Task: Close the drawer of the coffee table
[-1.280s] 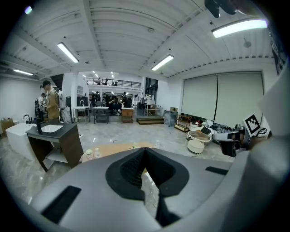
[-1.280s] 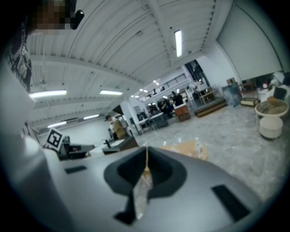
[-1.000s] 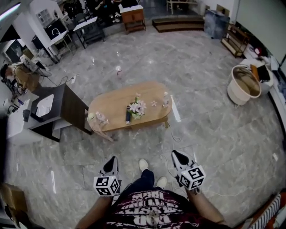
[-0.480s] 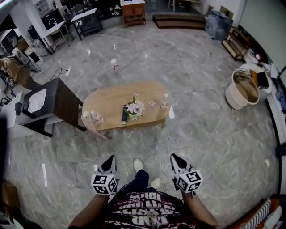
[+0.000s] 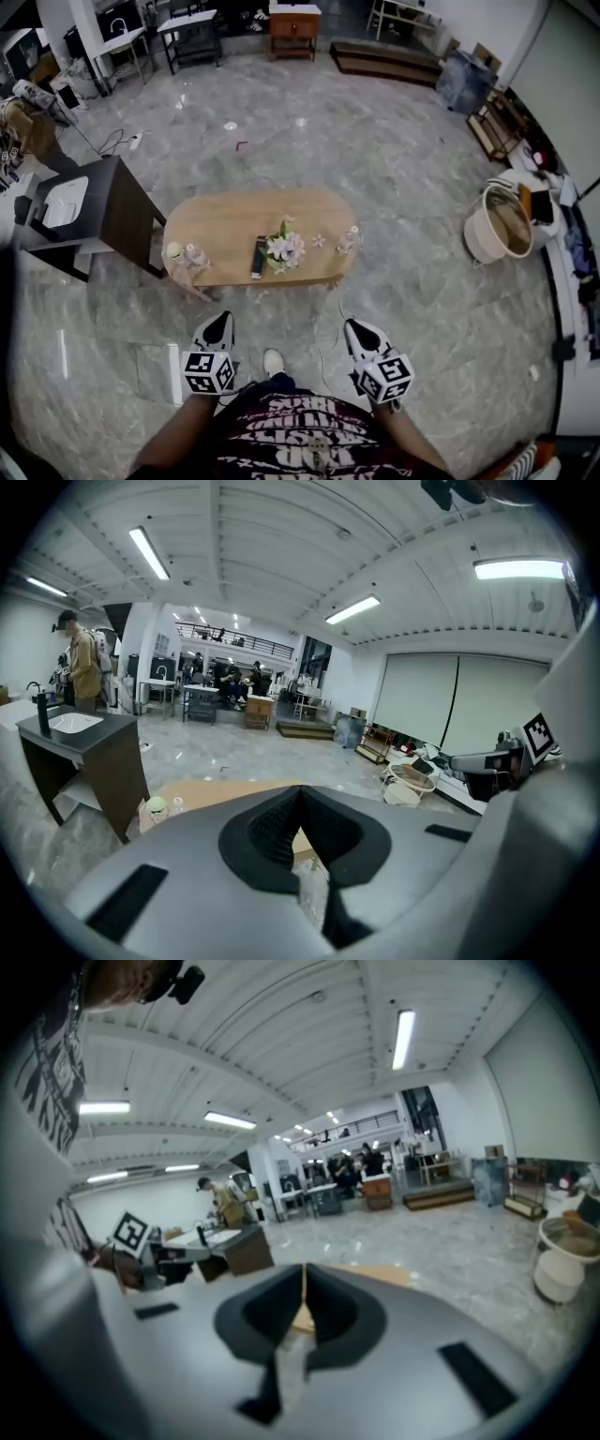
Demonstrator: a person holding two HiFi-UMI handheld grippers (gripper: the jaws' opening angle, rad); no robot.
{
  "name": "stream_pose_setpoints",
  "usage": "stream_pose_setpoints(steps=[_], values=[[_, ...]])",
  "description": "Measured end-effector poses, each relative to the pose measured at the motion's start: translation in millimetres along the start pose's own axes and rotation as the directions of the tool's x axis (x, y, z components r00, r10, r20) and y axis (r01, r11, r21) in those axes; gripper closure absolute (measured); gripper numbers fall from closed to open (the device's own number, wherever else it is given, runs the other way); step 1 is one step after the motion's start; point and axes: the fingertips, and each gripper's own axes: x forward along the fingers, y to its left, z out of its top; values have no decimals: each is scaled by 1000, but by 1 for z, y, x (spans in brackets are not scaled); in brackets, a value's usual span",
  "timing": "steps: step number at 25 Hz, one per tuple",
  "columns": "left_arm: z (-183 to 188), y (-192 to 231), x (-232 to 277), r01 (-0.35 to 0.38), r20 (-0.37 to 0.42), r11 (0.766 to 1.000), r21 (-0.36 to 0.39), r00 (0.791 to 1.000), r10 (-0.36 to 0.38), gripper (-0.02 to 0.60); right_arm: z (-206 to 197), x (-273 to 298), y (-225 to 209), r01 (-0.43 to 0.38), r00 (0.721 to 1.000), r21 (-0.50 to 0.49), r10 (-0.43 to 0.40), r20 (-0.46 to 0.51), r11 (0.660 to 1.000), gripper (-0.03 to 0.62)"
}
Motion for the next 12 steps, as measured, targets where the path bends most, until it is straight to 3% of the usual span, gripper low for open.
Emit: stream_pose_setpoints(steps=[7,12], values=[[-1,24,47,61,-37,997,-43,997,-63,560,9,34,-6,33,999,-12,-34,-31,999,559],[-14,19,67,87,-84,994,-69,992,-93,561,2,39,-18,49,995,8,-48,-84,999,559]])
